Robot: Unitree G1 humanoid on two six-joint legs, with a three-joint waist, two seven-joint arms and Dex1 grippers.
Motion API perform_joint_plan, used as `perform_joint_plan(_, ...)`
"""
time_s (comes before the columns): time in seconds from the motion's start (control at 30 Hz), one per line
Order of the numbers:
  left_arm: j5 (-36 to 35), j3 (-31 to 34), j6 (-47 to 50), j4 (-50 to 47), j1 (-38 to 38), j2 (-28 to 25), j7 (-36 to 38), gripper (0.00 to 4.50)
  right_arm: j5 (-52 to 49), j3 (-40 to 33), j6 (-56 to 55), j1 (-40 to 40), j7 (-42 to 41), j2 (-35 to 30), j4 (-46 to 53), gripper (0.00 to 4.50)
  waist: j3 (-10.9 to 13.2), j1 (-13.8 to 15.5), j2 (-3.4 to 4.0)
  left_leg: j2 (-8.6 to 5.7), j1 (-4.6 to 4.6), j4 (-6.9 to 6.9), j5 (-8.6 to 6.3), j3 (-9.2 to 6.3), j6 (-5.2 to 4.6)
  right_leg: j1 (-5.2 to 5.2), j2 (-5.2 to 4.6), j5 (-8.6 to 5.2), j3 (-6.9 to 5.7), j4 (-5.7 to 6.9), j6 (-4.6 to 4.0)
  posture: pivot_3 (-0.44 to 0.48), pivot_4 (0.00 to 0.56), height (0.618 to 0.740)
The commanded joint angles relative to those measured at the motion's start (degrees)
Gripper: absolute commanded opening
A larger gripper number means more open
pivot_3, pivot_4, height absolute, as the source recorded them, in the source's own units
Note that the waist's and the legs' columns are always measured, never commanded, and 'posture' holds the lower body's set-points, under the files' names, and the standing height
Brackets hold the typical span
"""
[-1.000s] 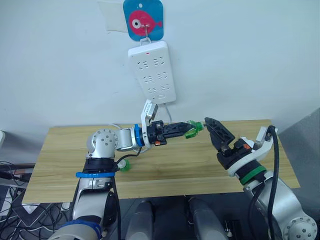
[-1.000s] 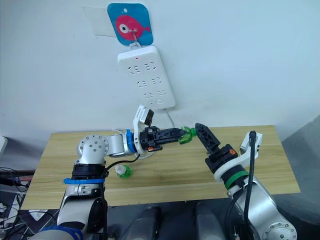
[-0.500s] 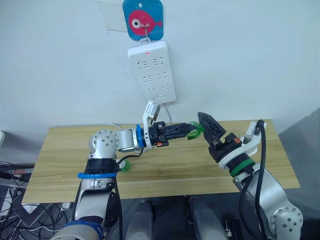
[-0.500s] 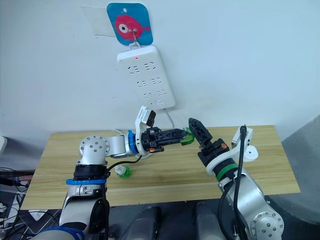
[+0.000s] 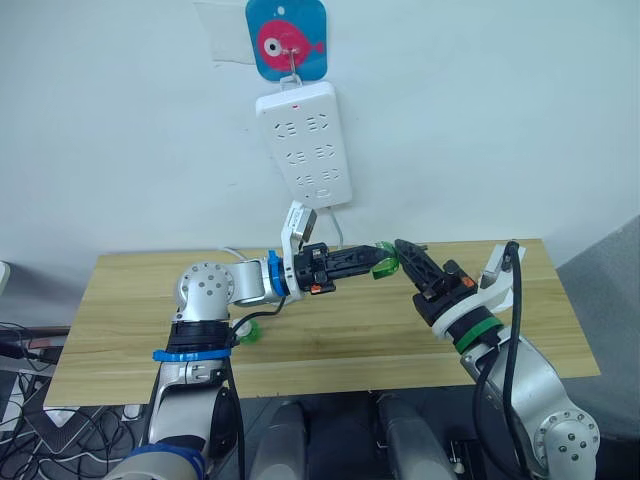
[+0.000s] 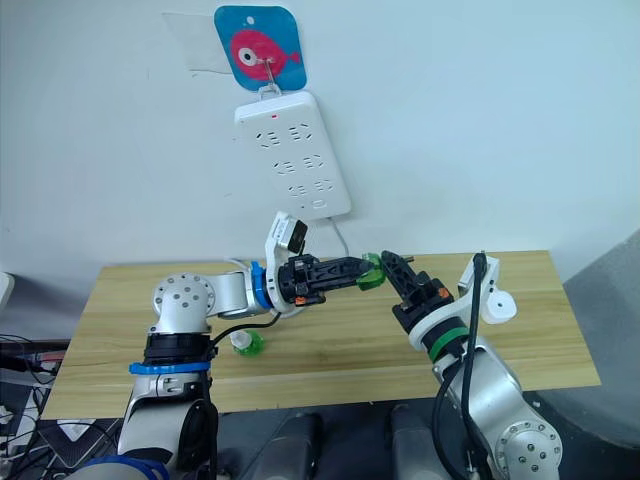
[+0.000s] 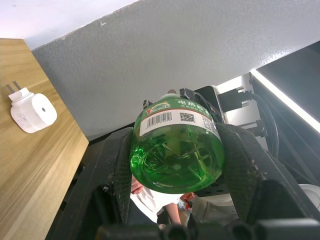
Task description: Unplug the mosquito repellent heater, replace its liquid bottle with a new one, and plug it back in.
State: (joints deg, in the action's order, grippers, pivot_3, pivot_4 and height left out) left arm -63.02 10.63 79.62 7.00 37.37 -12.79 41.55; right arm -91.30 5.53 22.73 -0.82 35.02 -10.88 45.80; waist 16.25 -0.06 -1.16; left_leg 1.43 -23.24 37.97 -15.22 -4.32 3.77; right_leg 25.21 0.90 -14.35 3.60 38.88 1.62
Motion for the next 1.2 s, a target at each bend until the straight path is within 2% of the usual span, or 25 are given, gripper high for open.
perform_joint_plan(0.03,-1.7,-0.7,1.5,-2.2,-0.2,0.0,0.2,3.02,-0.2,-1.5,-1.0,-0.2,-1.2,-1.1,1.8,0.81,0.0,0.0,0.00,0.00,0.00,0.00,0.00,0.00,0.00,0.00,0.00,0.00,-0.01,0.00,0.00,0.138,0.273,0.740)
perform_joint_plan(0.2,0.2,-2.8,0.7,-2.9,0.3,-4.6,3.7,4.48,-1.8,-8.1,-0.8,0.5,-4.2,-6.8,-0.7,0.81,0.0,0.0,0.00,-0.04,-0.01,0.01,0.00,0.02,0.00,-0.01,-0.01,0.00,0.01,0.00,0.00,0.145,0.272,0.740)
perform_joint_plan(0.3,2.1,-4.5,-2.3,-4.6,0.3,-7.5,6.0,4.50,-0.9,-10.9,-0.4,0.7,-5.1,-9.5,-2.2,0.81,0.0,0.1,0.00,-0.04,0.00,-0.01,0.00,0.01,0.00,0.01,0.02,0.00,0.00,0.00,0.00,0.162,0.272,0.740)
perform_joint_plan(0.4,13.7,-14.4,-19.2,-14.6,-2.9,-15.7,17.9,4.50,9.7,-13.5,2.8,2.1,-9.1,-17.0,-5.6,0.81,0.0,0.1,0.00,-0.07,0.00,-0.08,0.00,0.06,0.00,0.04,0.03,0.00,0.04,-0.01,-0.01,0.174,0.267,0.740)
perform_joint_plan(0.47,23.1,-18.7,-35.2,-17.7,-6.1,-17.1,21.3,4.50,24.5,-10.6,3.7,2.3,-9.6,-21.4,-8.8,0.81,0.0,0.5,0.01,-0.02,0.08,-0.15,0.00,0.14,0.01,0.02,-0.02,-0.01,0.15,-0.04,-0.02,0.181,0.265,0.740)
perform_joint_plan(0.53,29.8,-20.8,-48.7,-18.3,-8.9,-16.8,24.1,4.50,35.4,-7.1,2.8,2.1,-13.5,-23.6,-11.1,0.81,0.0,0.9,0.01,-0.03,0.16,-0.16,0.00,0.27,0.00,0.02,-0.06,-0.01,0.28,-0.04,-0.02,0.189,0.265,0.740)
perform_joint_plan(0.67,38.0,-22.2,-64.8,-15.0,-12.2,-14.7,24.5,4.50,52.2,-0.9,-2.2,0.4,-18.7,-21.0,-18.8,0.81,0.0,1.6,0.00,-0.03,0.14,-0.12,0.00,0.39,0.00,0.06,0.00,-0.01,0.39,-0.12,-0.03,0.198,0.259,0.740)
perform_joint_plan(0.77,40.9,-23.0,-71.8,-13.9,-13.5,-14.2,25.8,4.50,59.8,1.0,-6.0,-0.9,-22.5,-17.1,-24.7,0.81,0.0,1.6,0.00,-0.03,0.16,-0.08,0.00,0.42,-0.01,0.05,0.06,-0.01,0.41,-0.10,-0.03,0.213,0.263,0.740)
perform_joint_plan(1.07,44.1,-22.0,-76.2,-11.4,-13.7,-13.4,23.4,4.50,78.9,1.3,-18.2,-2.4,-29.6,-11.6,-42.5,0.81,0.1,1.6,-0.15,-0.09,0.11,-0.08,-0.03,0.43,-0.05,0.06,0.04,-0.01,0.39,-0.14,-0.03,0.238,0.288,0.740)
perform_joint_plan(1.2,44.1,-22.1,-76.9,-11.3,-13.7,-14.7,25.0,4.50,82.4,-0.1,-21.1,-3.8,-30.6,-9.1,-47.0,0.81,0.2,1.6,-0.17,-0.07,0.18,-0.09,-0.03,0.44,-0.05,0.05,0.06,-0.01,0.41,-0.03,-0.03,0.249,0.295,0.740)
